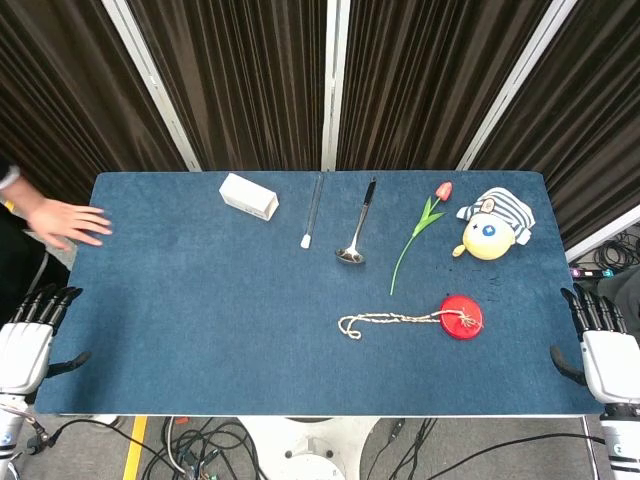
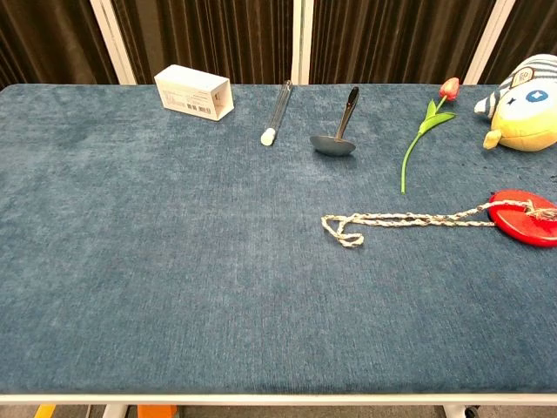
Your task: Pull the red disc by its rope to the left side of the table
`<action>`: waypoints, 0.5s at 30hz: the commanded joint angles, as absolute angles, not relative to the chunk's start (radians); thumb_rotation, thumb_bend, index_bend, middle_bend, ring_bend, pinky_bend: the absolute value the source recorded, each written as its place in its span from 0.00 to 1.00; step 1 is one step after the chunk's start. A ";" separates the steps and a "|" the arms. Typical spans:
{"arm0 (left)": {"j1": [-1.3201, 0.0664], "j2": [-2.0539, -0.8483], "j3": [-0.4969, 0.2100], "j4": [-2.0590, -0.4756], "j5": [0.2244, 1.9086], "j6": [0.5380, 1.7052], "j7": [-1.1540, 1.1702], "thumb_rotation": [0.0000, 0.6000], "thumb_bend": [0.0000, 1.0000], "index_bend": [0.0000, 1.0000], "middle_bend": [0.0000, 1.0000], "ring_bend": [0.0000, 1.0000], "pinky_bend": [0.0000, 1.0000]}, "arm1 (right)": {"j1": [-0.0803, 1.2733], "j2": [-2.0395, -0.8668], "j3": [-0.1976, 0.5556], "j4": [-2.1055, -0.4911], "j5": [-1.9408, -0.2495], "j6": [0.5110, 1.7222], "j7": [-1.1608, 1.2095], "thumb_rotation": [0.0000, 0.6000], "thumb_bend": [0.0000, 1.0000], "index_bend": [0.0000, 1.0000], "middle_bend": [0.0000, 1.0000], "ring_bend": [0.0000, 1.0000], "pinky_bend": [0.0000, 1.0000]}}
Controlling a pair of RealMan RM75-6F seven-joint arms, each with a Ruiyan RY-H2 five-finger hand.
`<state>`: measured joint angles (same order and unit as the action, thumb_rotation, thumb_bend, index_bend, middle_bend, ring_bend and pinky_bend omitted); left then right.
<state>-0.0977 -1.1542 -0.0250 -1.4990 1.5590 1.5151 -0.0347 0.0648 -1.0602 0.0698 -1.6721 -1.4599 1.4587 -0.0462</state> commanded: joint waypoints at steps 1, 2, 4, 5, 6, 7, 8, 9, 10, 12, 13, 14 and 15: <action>-0.100 -1.148 -0.028 -1.505 1.557 1.513 -0.036 1.00 0.04 0.14 0.14 0.07 0.12 | 0.065 -1.061 0.069 -1.672 -1.462 1.459 -0.050 1.00 0.23 0.00 0.00 0.00 0.00; -0.100 -1.148 -0.028 -1.506 1.557 1.513 -0.035 1.00 0.04 0.14 0.14 0.07 0.12 | 0.065 -1.062 0.068 -1.672 -1.462 1.459 -0.050 1.00 0.23 0.00 0.00 0.00 0.00; -0.100 -1.147 -0.028 -1.509 1.557 1.513 -0.035 1.00 0.04 0.14 0.14 0.07 0.12 | 0.065 -1.062 0.068 -1.672 -1.460 1.458 -0.052 1.00 0.23 0.00 0.00 0.00 0.00; -0.101 -1.147 -0.027 -1.510 1.557 1.511 -0.036 1.00 0.04 0.14 0.14 0.07 0.12 | 0.065 -1.062 0.068 -1.672 -1.459 1.457 -0.052 1.00 0.23 0.00 0.00 0.00 0.00; -0.102 -1.147 -0.024 -1.514 1.560 1.507 -0.041 1.00 0.04 0.14 0.14 0.07 0.12 | 0.066 -1.061 0.069 -1.673 -1.458 1.455 -0.053 1.00 0.23 0.00 0.00 0.00 0.00; -0.102 -1.147 -0.018 -1.518 1.564 1.504 -0.047 1.00 0.04 0.14 0.14 0.07 0.12 | 0.067 -1.060 0.070 -1.675 -1.457 1.453 -0.054 1.00 0.23 0.00 0.00 0.00 0.00; -0.102 -1.149 -0.012 -1.521 1.573 1.503 -0.053 1.00 0.04 0.14 0.14 0.07 0.12 | 0.068 -1.059 0.071 -1.677 -1.455 1.452 -0.054 1.00 0.23 0.00 0.00 0.00 0.00; -0.105 -1.150 -0.008 -1.525 1.581 1.499 -0.058 1.00 0.04 0.14 0.14 0.07 0.12 | 0.068 -1.059 0.071 -1.678 -1.454 1.452 -0.054 1.00 0.23 0.00 0.00 0.00 0.00; -0.114 -1.152 -0.005 -1.531 1.593 1.489 -0.063 1.00 0.04 0.14 0.14 0.07 0.12 | 0.069 -1.058 0.072 -1.679 -1.453 1.452 -0.055 1.00 0.23 0.00 0.00 0.00 0.00; -0.138 -1.165 -0.007 -1.537 1.607 1.462 -0.066 1.00 0.04 0.14 0.14 0.07 0.12 | 0.071 -1.059 0.074 -1.679 -1.452 1.451 -0.057 1.00 0.23 0.00 0.00 0.00 0.00; -0.153 -1.172 -0.005 -1.547 1.623 1.449 -0.068 1.00 0.04 0.14 0.14 0.07 0.12 | 0.072 -1.059 0.074 -1.679 -1.452 1.449 -0.058 1.00 0.23 0.00 0.00 0.00 0.00; -0.165 -1.177 -0.003 -1.557 1.637 1.439 -0.068 1.00 0.04 0.14 0.14 0.07 0.12 | 0.073 -1.059 0.073 -1.678 -1.452 1.447 -0.059 1.00 0.23 0.00 0.00 0.00 0.00; -0.182 -1.186 -0.001 -1.568 1.659 1.426 -0.062 1.00 0.04 0.14 0.14 0.07 0.12 | 0.074 -1.059 0.073 -1.675 -1.451 1.445 -0.059 1.00 0.23 0.00 0.00 0.00 0.00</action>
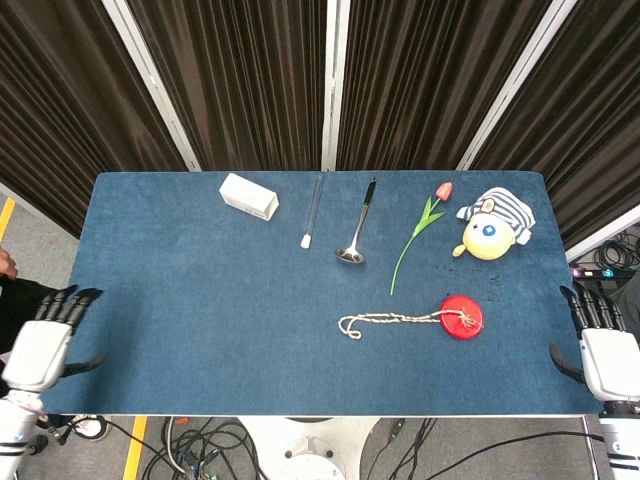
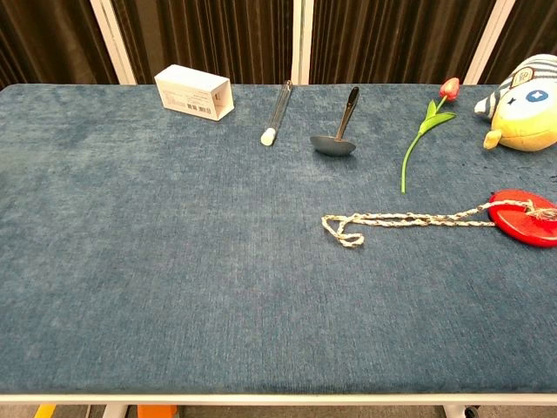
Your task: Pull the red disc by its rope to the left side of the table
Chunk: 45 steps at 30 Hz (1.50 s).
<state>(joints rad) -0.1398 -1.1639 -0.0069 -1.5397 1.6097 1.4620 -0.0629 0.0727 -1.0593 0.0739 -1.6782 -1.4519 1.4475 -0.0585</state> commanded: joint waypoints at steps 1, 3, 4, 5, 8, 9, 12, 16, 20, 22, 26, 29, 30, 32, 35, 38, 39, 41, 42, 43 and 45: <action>-0.196 -1.193 0.000 -1.577 1.674 1.415 -0.051 1.00 0.04 0.14 0.14 0.07 0.12 | 0.074 -1.059 0.073 -1.673 -1.450 1.444 -0.058 1.00 0.23 0.00 0.00 0.00 0.00; -0.231 -1.215 -0.003 -1.600 1.706 1.384 -0.021 1.00 0.05 0.14 0.14 0.07 0.12 | 0.074 -1.057 0.074 -1.669 -1.445 1.441 -0.054 1.00 0.23 0.00 0.00 0.00 0.00; -0.249 -1.227 -0.005 -1.610 1.716 1.366 -0.010 1.00 0.05 0.14 0.14 0.07 0.12 | 0.074 -1.055 0.076 -1.669 -1.443 1.441 -0.051 1.00 0.23 0.00 0.00 0.00 0.00; -0.268 -1.240 -0.007 -1.619 1.725 1.345 0.000 1.00 0.05 0.14 0.14 0.07 0.12 | 0.073 -1.054 0.076 -1.667 -1.441 1.441 -0.048 1.00 0.23 0.00 0.00 0.00 0.00; -0.336 -1.290 -0.018 -1.631 1.742 1.262 0.030 1.00 0.05 0.14 0.14 0.07 0.12 | 0.073 -1.052 0.079 -1.660 -1.436 1.441 -0.040 1.00 0.23 0.00 0.00 0.00 0.00; -0.356 -1.308 -0.021 -1.632 1.746 1.239 0.038 1.00 0.05 0.14 0.14 0.07 0.12 | 0.073 -1.051 0.079 -1.657 -1.435 1.440 -0.037 1.00 0.23 0.00 0.00 0.00 0.00; -0.423 -1.374 -0.039 -1.623 1.759 1.174 0.051 1.00 0.05 0.15 0.14 0.07 0.12 | 0.073 -1.049 0.081 -1.652 -1.429 1.437 -0.030 1.00 0.23 0.00 0.00 0.00 0.00; -0.519 -1.472 -0.064 -1.575 1.775 1.090 0.059 1.00 0.05 0.17 0.15 0.07 0.12 | 0.069 -1.045 0.079 -1.644 -1.427 1.440 -0.019 1.00 0.23 0.00 0.00 0.00 0.00; -0.612 -1.557 -0.099 -1.530 1.749 0.990 0.073 1.00 0.05 0.17 0.15 0.07 0.12 | 0.067 -1.043 0.079 -1.636 -1.423 1.439 -0.008 1.00 0.23 0.00 0.00 0.00 0.00; -0.661 -1.603 -0.121 -1.498 1.722 0.936 0.075 1.00 0.05 0.17 0.15 0.07 0.12 | 0.066 -1.039 0.077 -1.634 -1.424 1.436 -0.002 1.00 0.23 0.00 0.00 0.00 0.00; -0.739 -1.681 -0.159 -1.430 1.680 0.867 0.086 1.00 0.06 0.17 0.16 0.07 0.12 | 0.064 -1.031 0.078 -1.635 -1.429 1.441 0.010 1.00 0.23 0.00 0.00 0.00 0.00; -0.787 -1.723 -0.175 -1.386 1.657 0.833 0.096 1.00 0.06 0.17 0.16 0.07 0.12 | 0.061 -1.026 0.079 -1.634 -1.433 1.449 0.018 1.00 0.23 0.00 0.00 0.00 0.00; -0.799 -1.733 -0.179 -1.374 1.651 0.824 0.100 1.00 0.06 0.17 0.16 0.07 0.12 | 0.060 -1.025 0.079 -1.633 -1.433 1.450 0.021 1.00 0.23 0.00 0.00 0.00 0.00; -0.826 -1.752 -0.187 -1.349 1.634 0.805 0.108 1.00 0.06 0.17 0.16 0.07 0.12 | 0.058 -1.025 0.079 -1.629 -1.430 1.450 0.028 1.00 0.23 0.00 0.00 0.00 0.00; -0.861 -1.773 -0.198 -1.320 1.613 0.782 0.117 1.00 0.06 0.17 0.16 0.07 0.13 | 0.058 -1.027 0.079 -1.621 -1.424 1.445 0.036 1.00 0.23 0.00 0.00 0.00 0.00; -0.890 -1.792 -0.202 -1.291 1.598 0.772 0.119 1.00 0.07 0.17 0.16 0.07 0.13 | 0.058 -1.028 0.080 -1.613 -1.418 1.440 0.045 1.00 0.23 0.00 0.00 0.00 0.00; -0.897 -1.798 -0.202 -1.281 1.595 0.769 0.118 1.00 0.08 0.17 0.17 0.07 0.13 | 0.057 -1.029 0.081 -1.611 -1.417 1.441 0.048 1.00 0.23 0.00 0.00 0.00 0.00; -0.914 -1.812 -0.198 -1.257 1.590 0.764 0.116 1.00 0.09 0.17 0.18 0.07 0.13 | 0.056 -1.028 0.082 -1.605 -1.415 1.442 0.054 1.00 0.23 0.00 0.00 0.00 0.00; -0.921 -1.817 -0.195 -1.247 1.589 0.763 0.115 1.00 0.09 0.17 0.19 0.07 0.13 | 0.055 -1.027 0.083 -1.603 -1.413 1.441 0.057 1.00 0.23 0.00 0.00 0.00 0.00; -0.927 -1.825 -0.190 -1.236 1.587 0.762 0.113 1.00 0.10 0.17 0.19 0.07 0.13 | 0.054 -1.028 0.083 -1.599 -1.411 1.442 0.061 1.00 0.23 0.00 0.00 0.00 0.00; -0.935 -1.832 -0.178 -1.225 1.587 0.760 0.109 1.00 0.11 0.17 0.21 0.07 0.13 | 0.052 -1.029 0.084 -1.591 -1.405 1.441 0.068 1.00 0.23 0.00 0.00 0.00 0.00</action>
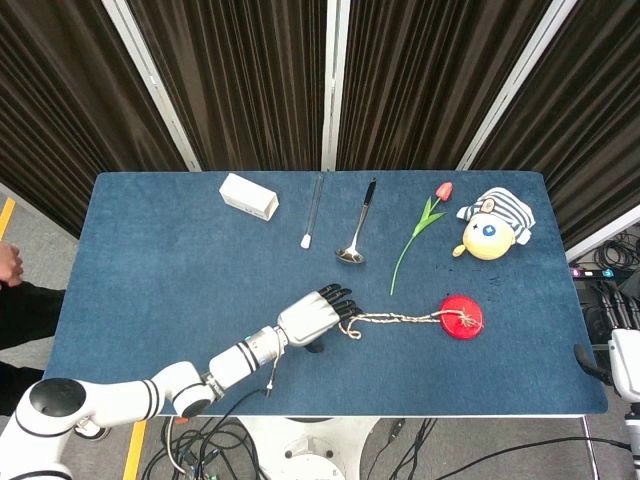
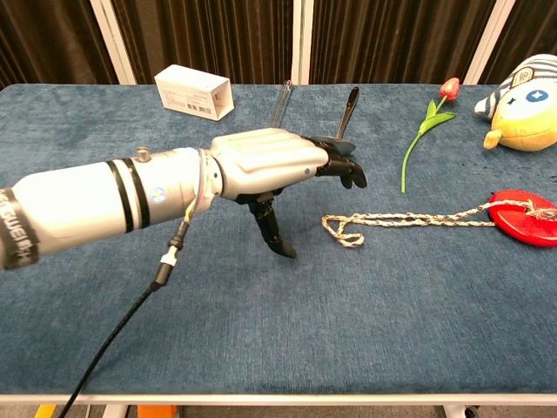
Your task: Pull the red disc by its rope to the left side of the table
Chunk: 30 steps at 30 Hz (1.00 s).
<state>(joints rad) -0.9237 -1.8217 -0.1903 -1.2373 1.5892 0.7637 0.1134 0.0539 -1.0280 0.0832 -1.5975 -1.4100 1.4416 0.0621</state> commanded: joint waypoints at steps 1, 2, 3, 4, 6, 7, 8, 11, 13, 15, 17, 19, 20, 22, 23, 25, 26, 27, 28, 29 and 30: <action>-0.939 -1.836 -0.169 -1.218 1.590 0.762 0.110 1.00 0.11 0.17 0.21 0.07 0.13 | 0.052 -1.030 0.085 -1.587 -1.402 1.438 0.072 1.00 0.23 0.00 0.00 0.00 0.00; -0.942 -1.839 -0.163 -1.213 1.592 0.764 0.112 1.00 0.12 0.17 0.22 0.07 0.13 | 0.052 -1.031 0.085 -1.584 -1.400 1.437 0.075 1.00 0.23 0.00 0.00 0.00 0.00; -0.945 -1.841 -0.157 -1.209 1.594 0.766 0.115 1.00 0.13 0.17 0.22 0.07 0.13 | 0.052 -1.031 0.085 -1.581 -1.399 1.435 0.078 1.00 0.23 0.00 0.00 0.00 0.00; -0.947 -1.843 -0.151 -1.208 1.595 0.770 0.116 1.00 0.15 0.17 0.22 0.07 0.13 | 0.051 -1.032 0.085 -1.578 -1.399 1.434 0.081 1.00 0.23 0.00 0.00 0.00 0.00; -0.949 -1.845 -0.144 -1.212 1.595 0.777 0.115 1.00 0.16 0.17 0.22 0.07 0.13 | 0.050 -1.034 0.085 -1.573 -1.398 1.433 0.086 1.00 0.23 0.00 0.00 0.00 0.00; -0.951 -1.845 -0.139 -1.215 1.596 0.782 0.115 1.00 0.16 0.17 0.22 0.07 0.13 | 0.050 -1.034 0.085 -1.570 -1.397 1.432 0.087 1.00 0.23 0.00 0.00 0.00 0.00; -0.952 -1.845 -0.136 -1.216 1.598 0.786 0.116 1.00 0.16 0.17 0.22 0.07 0.13 | 0.050 -1.034 0.085 -1.569 -1.397 1.431 0.088 1.00 0.23 0.00 0.00 0.00 0.00; -0.958 -1.849 -0.130 -1.209 1.594 0.791 0.122 1.00 0.16 0.17 0.22 0.07 0.13 | 0.049 -1.033 0.086 -1.568 -1.397 1.432 0.091 1.00 0.23 0.00 0.00 0.00 0.00; -0.963 -1.853 -0.128 -1.202 1.585 0.787 0.122 1.00 0.16 0.17 0.23 0.07 0.13 | 0.048 -1.033 0.085 -1.567 -1.399 1.434 0.092 1.00 0.23 0.00 0.00 0.00 0.00; -0.967 -1.853 -0.124 -1.196 1.582 0.785 0.124 1.00 0.16 0.17 0.25 0.07 0.13 | 0.048 -1.034 0.085 -1.566 -1.398 1.433 0.092 1.00 0.23 0.00 0.00 0.00 0.00; -0.970 -1.852 -0.117 -1.191 1.581 0.787 0.127 1.00 0.16 0.17 0.26 0.07 0.13 | 0.048 -1.035 0.086 -1.563 -1.395 1.430 0.093 1.00 0.23 0.00 0.00 0.00 0.00; -0.971 -1.850 -0.113 -1.186 1.576 0.789 0.126 1.00 0.16 0.17 0.27 0.07 0.13 | 0.049 -1.037 0.086 -1.560 -1.394 1.427 0.094 1.00 0.23 0.00 0.00 0.00 0.00; -0.971 -1.849 -0.112 -1.185 1.573 0.791 0.125 1.00 0.16 0.17 0.28 0.07 0.13 | 0.049 -1.038 0.085 -1.559 -1.394 1.426 0.095 1.00 0.23 0.00 0.00 0.00 0.00; -0.971 -1.846 -0.110 -1.186 1.570 0.796 0.123 1.00 0.17 0.17 0.29 0.07 0.13 | 0.049 -1.040 0.085 -1.557 -1.394 1.424 0.095 1.00 0.23 0.00 0.00 0.00 0.00; -0.971 -1.844 -0.109 -1.187 1.569 0.799 0.122 1.00 0.17 0.17 0.29 0.07 0.13 | 0.049 -1.041 0.085 -1.556 -1.394 1.424 0.096 1.00 0.23 0.00 0.00 0.00 0.00; -0.973 -1.841 -0.107 -1.188 1.569 0.804 0.122 1.00 0.17 0.17 0.30 0.07 0.13 | 0.049 -1.042 0.085 -1.554 -1.393 1.423 0.096 1.00 0.23 0.00 0.00 0.00 0.00; -0.973 -1.840 -0.106 -1.189 1.568 0.805 0.120 1.00 0.17 0.17 0.30 0.07 0.13 | 0.050 -1.042 0.086 -1.554 -1.393 1.422 0.096 1.00 0.23 0.00 0.00 0.00 0.00; -0.974 -1.839 -0.105 -1.191 1.566 0.806 0.118 1.00 0.17 0.17 0.30 0.07 0.13 | 0.050 -1.043 0.086 -1.554 -1.392 1.422 0.096 1.00 0.23 0.00 0.00 0.00 0.00; -0.974 -1.839 -0.103 -1.193 1.564 0.807 0.115 1.00 0.17 0.17 0.31 0.07 0.13 | 0.050 -1.043 0.086 -1.554 -1.392 1.422 0.096 1.00 0.23 0.00 0.00 0.00 0.00; -0.975 -1.839 -0.101 -1.194 1.564 0.808 0.114 1.00 0.17 0.17 0.31 0.07 0.13 | 0.050 -1.042 0.086 -1.554 -1.393 1.422 0.096 1.00 0.23 0.00 0.00 0.00 0.00; -0.976 -1.839 -0.098 -1.193 1.564 0.808 0.113 1.00 0.17 0.17 0.31 0.07 0.13 | 0.050 -1.042 0.087 -1.554 -1.393 1.422 0.096 1.00 0.23 0.00 0.00 0.00 0.00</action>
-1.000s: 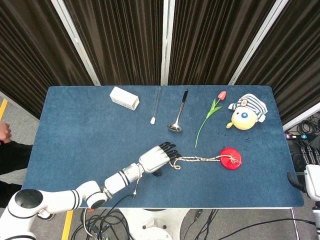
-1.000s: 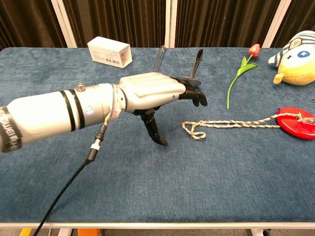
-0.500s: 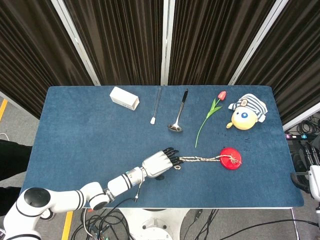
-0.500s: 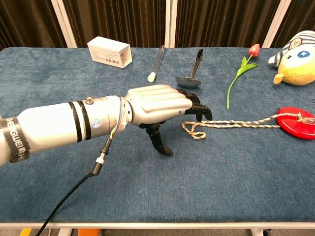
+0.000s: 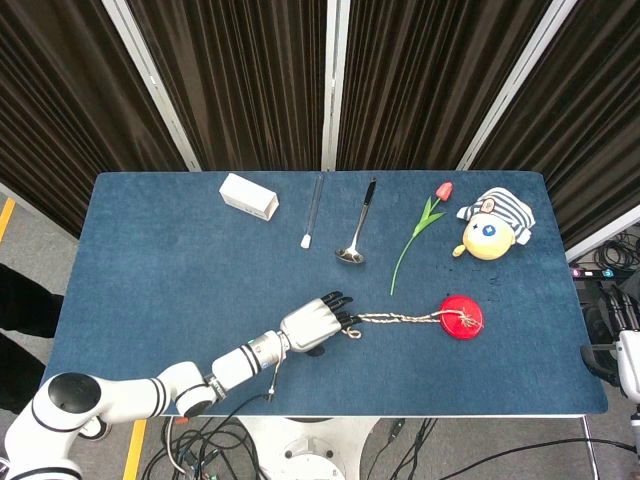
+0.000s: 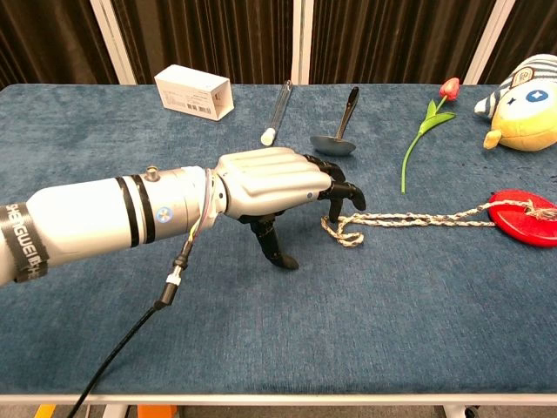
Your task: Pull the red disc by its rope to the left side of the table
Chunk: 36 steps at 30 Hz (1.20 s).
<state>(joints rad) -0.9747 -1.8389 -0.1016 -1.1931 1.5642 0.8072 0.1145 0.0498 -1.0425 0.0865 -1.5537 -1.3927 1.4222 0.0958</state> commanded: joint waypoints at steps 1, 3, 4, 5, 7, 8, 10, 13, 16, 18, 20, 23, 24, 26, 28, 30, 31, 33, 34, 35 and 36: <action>-0.978 -1.840 -0.094 -1.192 1.565 0.807 0.114 1.00 0.17 0.17 0.31 0.07 0.13 | 0.049 -1.042 0.086 -1.554 -1.393 1.423 0.095 1.00 0.23 0.00 0.00 0.00 0.00; -0.979 -1.843 -0.087 -1.188 1.564 0.804 0.112 1.00 0.18 0.18 0.32 0.07 0.13 | 0.049 -1.042 0.087 -1.554 -1.393 1.422 0.096 1.00 0.23 0.00 0.00 0.00 0.00; -0.980 -1.843 -0.085 -1.186 1.563 0.802 0.110 1.00 0.18 0.18 0.32 0.07 0.13 | 0.049 -1.042 0.086 -1.554 -1.393 1.422 0.096 1.00 0.24 0.00 0.00 0.00 0.00; -0.981 -1.844 -0.085 -1.183 1.561 0.801 0.108 1.00 0.18 0.18 0.33 0.07 0.13 | 0.049 -1.043 0.086 -1.554 -1.393 1.422 0.095 1.00 0.24 0.00 0.00 0.00 0.00; -0.983 -1.844 -0.086 -1.179 1.557 0.803 0.105 1.00 0.20 0.18 0.35 0.07 0.13 | 0.049 -1.044 0.086 -1.553 -1.391 1.420 0.095 1.00 0.23 0.00 0.00 0.00 0.00; -0.984 -1.844 -0.086 -1.178 1.556 0.802 0.103 1.00 0.22 0.19 0.37 0.07 0.13 | 0.049 -1.044 0.086 -1.552 -1.390 1.419 0.095 1.00 0.23 0.00 0.00 0.00 0.00; -0.987 -1.841 -0.084 -1.177 1.556 0.802 0.102 1.00 0.24 0.19 0.41 0.08 0.13 | 0.050 -1.045 0.087 -1.552 -1.388 1.416 0.095 1.00 0.23 0.00 0.00 0.00 0.00; -0.990 -1.835 -0.082 -1.177 1.553 0.801 0.103 1.00 0.28 0.20 0.47 0.10 0.13 | 0.051 -1.047 0.087 -1.551 -1.388 1.414 0.094 1.00 0.24 0.00 0.00 0.00 0.00; -0.989 -1.829 -0.080 -1.181 1.549 0.804 0.102 1.00 0.30 0.20 0.51 0.11 0.13 | 0.051 -1.048 0.087 -1.552 -1.387 1.413 0.091 1.00 0.24 0.00 0.00 0.00 0.00; -0.989 -1.825 -0.079 -1.183 1.546 0.804 0.105 1.00 0.31 0.21 0.54 0.13 0.13 | 0.051 -1.048 0.088 -1.552 -1.386 1.413 0.090 1.00 0.24 0.00 0.00 0.00 0.00; -0.989 -1.821 -0.078 -1.187 1.542 0.802 0.110 1.00 0.32 0.21 0.56 0.15 0.13 | 0.051 -1.049 0.089 -1.554 -1.384 1.413 0.088 1.00 0.24 0.00 0.00 0.00 0.00; -0.987 -1.818 -0.078 -1.193 1.536 0.808 0.113 1.00 0.34 0.22 0.60 0.18 0.13 | 0.052 -1.050 0.089 -1.555 -1.382 1.412 0.085 1.00 0.24 0.00 0.00 0.00 0.00; -0.986 -1.817 -0.079 -1.195 1.535 0.811 0.112 1.00 0.35 0.23 0.62 0.19 0.13 | 0.052 -1.050 0.089 -1.555 -1.382 1.411 0.085 1.00 0.24 0.00 0.00 0.00 0.00; -0.982 -1.815 -0.083 -1.201 1.532 0.822 0.108 1.00 0.37 0.26 0.65 0.22 0.14 | 0.052 -1.050 0.090 -1.556 -1.381 1.410 0.083 1.00 0.24 0.00 0.00 0.00 0.00; -0.976 -1.810 -0.088 -1.205 1.526 0.836 0.107 1.00 0.38 0.33 0.69 0.26 0.15 | 0.053 -1.049 0.091 -1.557 -1.380 1.410 0.084 1.00 0.24 0.00 0.00 0.00 0.00; -0.970 -1.804 -0.091 -1.209 1.521 0.848 0.107 1.00 0.39 0.43 0.73 0.29 0.16 | 0.052 -1.049 0.091 -1.557 -1.380 1.410 0.083 1.00 0.24 0.00 0.00 0.00 0.00; -0.964 -1.799 -0.092 -1.213 1.520 0.858 0.106 1.00 0.39 0.47 0.74 0.31 0.16 | 0.053 -1.049 0.091 -1.558 -1.380 1.410 0.083 1.00 0.24 0.00 0.00 0.00 0.00; -0.954 -1.787 -0.089 -1.222 1.519 0.872 0.107 1.00 0.40 0.58 0.77 0.35 0.18 | 0.053 -1.049 0.091 -1.558 -1.380 1.408 0.081 1.00 0.24 0.00 0.00 0.00 0.00; -0.946 -1.777 -0.085 -1.230 1.521 0.884 0.110 1.00 0.40 0.62 0.78 0.36 0.19 | 0.054 -1.050 0.091 -1.558 -1.380 1.407 0.080 1.00 0.24 0.00 0.00 0.00 0.00; -0.939 -1.769 -0.083 -1.237 1.522 0.894 0.113 1.00 0.41 0.66 0.80 0.39 0.20 | 0.054 -1.050 0.091 -1.559 -1.379 1.406 0.079 1.00 0.24 0.00 0.00 0.00 0.00; -0.932 -1.760 -0.080 -1.244 1.522 0.904 0.117 1.00 0.42 0.69 0.82 0.41 0.21 | 0.055 -1.050 0.091 -1.560 -1.379 1.405 0.078 1.00 0.24 0.00 0.00 0.00 0.00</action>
